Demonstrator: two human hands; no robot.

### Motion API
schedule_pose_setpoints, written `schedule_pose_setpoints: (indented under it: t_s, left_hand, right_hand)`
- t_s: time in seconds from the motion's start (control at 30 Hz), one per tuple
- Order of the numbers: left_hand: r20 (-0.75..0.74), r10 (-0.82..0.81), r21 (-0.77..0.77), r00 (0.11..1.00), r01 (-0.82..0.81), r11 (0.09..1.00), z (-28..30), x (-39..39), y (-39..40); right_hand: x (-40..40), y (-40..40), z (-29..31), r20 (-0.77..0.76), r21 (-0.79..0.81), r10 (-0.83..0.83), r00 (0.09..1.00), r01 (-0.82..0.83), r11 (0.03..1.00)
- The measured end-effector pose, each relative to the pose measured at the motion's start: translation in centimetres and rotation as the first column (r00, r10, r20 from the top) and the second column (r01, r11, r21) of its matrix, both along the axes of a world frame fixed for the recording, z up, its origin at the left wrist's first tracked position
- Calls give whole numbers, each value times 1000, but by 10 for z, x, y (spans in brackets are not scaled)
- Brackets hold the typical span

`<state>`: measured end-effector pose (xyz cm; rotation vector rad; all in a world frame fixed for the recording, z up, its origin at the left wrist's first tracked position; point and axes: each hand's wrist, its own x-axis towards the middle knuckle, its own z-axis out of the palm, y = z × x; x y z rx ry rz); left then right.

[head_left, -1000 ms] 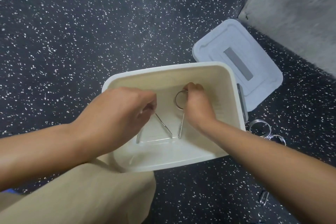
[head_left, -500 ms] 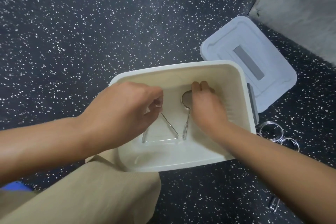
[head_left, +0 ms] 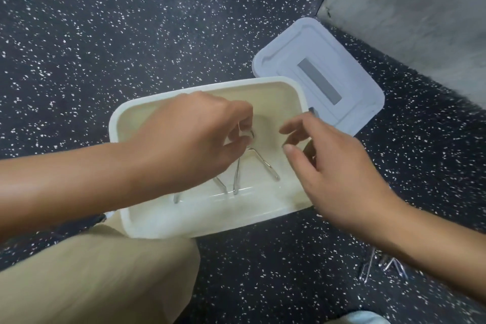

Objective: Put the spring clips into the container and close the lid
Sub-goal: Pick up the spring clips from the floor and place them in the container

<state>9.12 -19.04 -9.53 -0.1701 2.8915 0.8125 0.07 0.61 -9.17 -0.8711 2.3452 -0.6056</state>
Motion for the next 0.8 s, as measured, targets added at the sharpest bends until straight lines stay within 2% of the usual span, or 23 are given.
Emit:
schedule_pose_setpoints:
  t_s: [0.3, 0.57, 0.67, 0.8]
  left_hand:
    - [-64, -130, 86, 989, 135, 987, 6, -33, 65]
    - [-76, -268, 65, 960, 273, 960, 4, -80, 121]
    - [40, -321, 58, 946, 319, 946, -4, -101, 137]
    - [287, -381, 37, 879, 387, 921, -22, -126, 153]
  right_hand:
    - [-27, 102, 21, 26, 27, -233, 972, 232, 972]
    - [-36, 170, -16, 14, 53, -449, 894, 447, 893]
    - [-36, 190, -37, 13, 100, -485, 875, 481, 871]
    - [-37, 207, -61, 59, 207, -398, 915, 379, 902]
